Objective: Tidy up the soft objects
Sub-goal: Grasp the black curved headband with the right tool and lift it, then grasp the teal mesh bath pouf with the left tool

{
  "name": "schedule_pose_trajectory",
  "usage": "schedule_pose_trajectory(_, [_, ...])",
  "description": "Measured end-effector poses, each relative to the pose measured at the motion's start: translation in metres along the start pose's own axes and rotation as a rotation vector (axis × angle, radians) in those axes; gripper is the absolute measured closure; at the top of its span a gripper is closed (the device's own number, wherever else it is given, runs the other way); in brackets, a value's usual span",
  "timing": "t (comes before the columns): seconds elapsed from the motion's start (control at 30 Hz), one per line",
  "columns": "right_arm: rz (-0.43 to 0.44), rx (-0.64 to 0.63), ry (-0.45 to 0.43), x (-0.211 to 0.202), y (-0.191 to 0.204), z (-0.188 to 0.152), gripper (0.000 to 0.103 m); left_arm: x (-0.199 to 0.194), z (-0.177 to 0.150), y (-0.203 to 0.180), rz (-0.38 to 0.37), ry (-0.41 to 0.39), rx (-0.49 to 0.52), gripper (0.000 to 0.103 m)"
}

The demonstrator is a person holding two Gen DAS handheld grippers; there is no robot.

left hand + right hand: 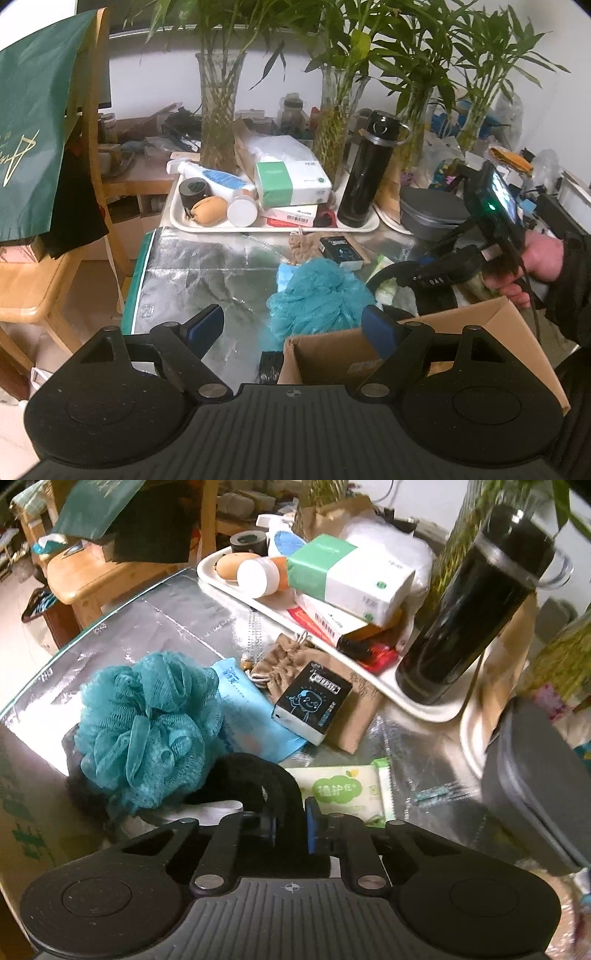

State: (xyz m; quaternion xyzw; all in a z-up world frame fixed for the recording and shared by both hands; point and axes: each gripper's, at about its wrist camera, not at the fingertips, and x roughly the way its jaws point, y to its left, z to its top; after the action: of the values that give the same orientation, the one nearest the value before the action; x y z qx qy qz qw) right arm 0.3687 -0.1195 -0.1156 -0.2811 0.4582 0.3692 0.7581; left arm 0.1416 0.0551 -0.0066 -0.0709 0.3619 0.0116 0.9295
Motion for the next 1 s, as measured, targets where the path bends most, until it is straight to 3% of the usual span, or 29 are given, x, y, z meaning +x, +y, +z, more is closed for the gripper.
schedule_pose_trajectory(0.67, [-0.292, 0.133, -0.311, -0.089, -0.027, -0.04, 0.09, 0.024, 0.025, 0.004, -0.025, 0.009, 0.013, 0.021])
schedule_pose_trajectory(1.0, [-0.315, 0.199, -0.384, -0.117, -0.038, -0.049, 0.09, 0.057, 0.041, 0.007, -0.091, 0.092, 0.078, 0.021])
